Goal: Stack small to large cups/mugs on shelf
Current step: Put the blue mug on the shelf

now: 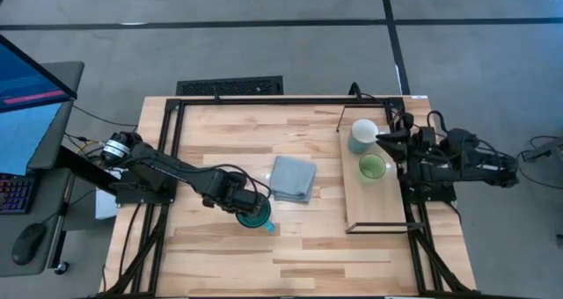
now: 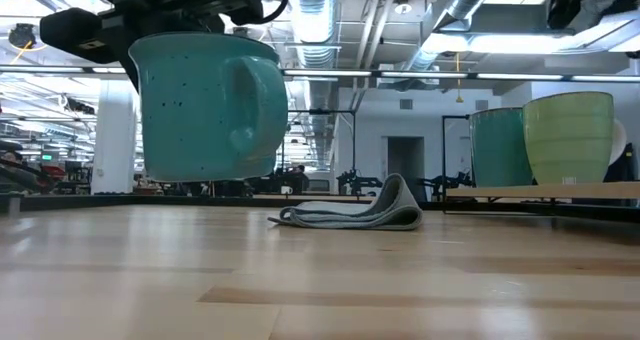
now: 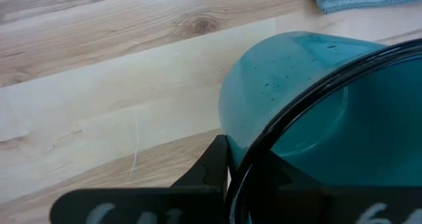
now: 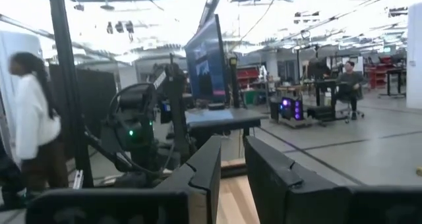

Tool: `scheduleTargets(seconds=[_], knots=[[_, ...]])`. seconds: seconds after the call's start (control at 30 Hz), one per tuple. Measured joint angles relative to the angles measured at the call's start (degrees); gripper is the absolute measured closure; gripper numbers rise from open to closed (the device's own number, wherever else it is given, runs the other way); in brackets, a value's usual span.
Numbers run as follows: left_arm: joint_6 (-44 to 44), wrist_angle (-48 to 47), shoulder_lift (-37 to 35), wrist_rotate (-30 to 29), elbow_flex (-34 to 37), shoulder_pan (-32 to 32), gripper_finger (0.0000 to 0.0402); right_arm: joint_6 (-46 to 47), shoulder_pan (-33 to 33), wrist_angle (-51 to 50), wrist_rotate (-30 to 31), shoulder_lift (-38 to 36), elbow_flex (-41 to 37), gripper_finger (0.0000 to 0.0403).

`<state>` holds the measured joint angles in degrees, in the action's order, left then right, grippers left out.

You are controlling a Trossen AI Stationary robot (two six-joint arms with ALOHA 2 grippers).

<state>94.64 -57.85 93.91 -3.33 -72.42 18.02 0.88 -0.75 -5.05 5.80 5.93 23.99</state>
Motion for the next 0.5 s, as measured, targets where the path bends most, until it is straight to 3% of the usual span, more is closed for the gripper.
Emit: scheduleTargets(seconds=[0.5], knots=[[6.2,-5.9,-0.1,1.6,0.3,-0.1,0.0391,-0.9,0.0,-5.5,0.0,0.0,0.9,0.0310]])
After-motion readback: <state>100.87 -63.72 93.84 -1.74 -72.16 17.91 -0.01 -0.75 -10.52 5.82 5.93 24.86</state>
